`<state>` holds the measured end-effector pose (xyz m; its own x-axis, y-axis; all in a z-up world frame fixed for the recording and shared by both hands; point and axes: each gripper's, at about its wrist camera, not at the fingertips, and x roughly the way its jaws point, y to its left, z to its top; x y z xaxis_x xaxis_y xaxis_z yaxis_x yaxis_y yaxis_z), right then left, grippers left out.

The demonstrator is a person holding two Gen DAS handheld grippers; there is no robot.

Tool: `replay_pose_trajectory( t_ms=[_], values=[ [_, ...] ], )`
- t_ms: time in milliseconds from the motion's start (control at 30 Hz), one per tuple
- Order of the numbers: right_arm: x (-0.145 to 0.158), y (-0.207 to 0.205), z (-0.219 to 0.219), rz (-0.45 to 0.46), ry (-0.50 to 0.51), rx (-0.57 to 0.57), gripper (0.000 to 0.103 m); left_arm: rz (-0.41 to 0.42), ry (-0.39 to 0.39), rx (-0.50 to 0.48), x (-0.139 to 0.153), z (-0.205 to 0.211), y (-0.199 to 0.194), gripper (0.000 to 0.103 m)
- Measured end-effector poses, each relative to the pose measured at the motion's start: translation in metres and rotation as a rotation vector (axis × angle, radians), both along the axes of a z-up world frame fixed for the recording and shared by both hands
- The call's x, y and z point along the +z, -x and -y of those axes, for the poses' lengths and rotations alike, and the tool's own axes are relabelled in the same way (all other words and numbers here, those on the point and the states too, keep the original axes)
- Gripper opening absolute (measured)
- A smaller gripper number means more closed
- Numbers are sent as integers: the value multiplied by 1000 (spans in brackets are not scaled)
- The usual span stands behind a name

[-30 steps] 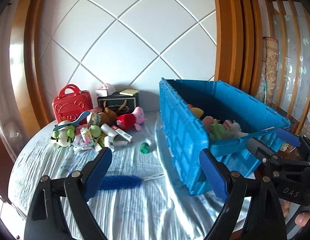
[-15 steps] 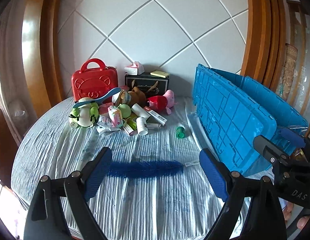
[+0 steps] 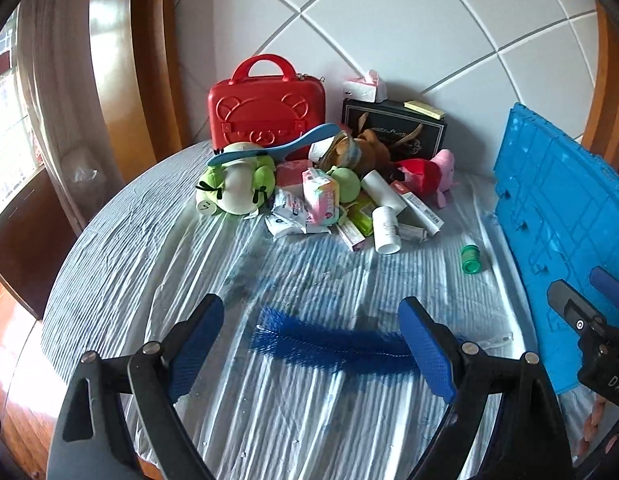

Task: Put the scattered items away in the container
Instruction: 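Withdraw both tools from the crate back over the items on the bed, then grasp the white wipes pack with the left tool while the right tool grasps the white pill bottle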

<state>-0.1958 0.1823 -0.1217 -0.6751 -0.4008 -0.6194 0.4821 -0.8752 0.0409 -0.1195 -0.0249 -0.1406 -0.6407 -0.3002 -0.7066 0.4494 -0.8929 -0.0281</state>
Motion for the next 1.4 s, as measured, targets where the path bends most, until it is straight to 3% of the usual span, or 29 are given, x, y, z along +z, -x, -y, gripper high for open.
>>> replay_pose_trajectory(
  t_ms=[433, 667, 1033, 1233, 1300, 1400],
  values=[
    [-42, 68, 61, 108, -37, -61, 101, 74, -45, -67, -39, 71, 90, 89],
    [-67, 110, 104, 162, -74, -115, 101, 137, -81, -104, -74, 115, 146, 89],
    [-132, 186, 153, 273, -144, -172, 99, 203, -120, -137, -130, 155, 234, 89],
    [-167, 215, 169, 320, -149, -190, 89, 242, -108, -165, -166, 158, 264, 89],
    [-178, 221, 173, 333, -152, -186, 85, 247, -103, -164, -175, 160, 268, 76],
    [-190, 227, 177, 342, -160, -186, 82, 218, -109, -154, -179, 163, 268, 70]
  ],
)
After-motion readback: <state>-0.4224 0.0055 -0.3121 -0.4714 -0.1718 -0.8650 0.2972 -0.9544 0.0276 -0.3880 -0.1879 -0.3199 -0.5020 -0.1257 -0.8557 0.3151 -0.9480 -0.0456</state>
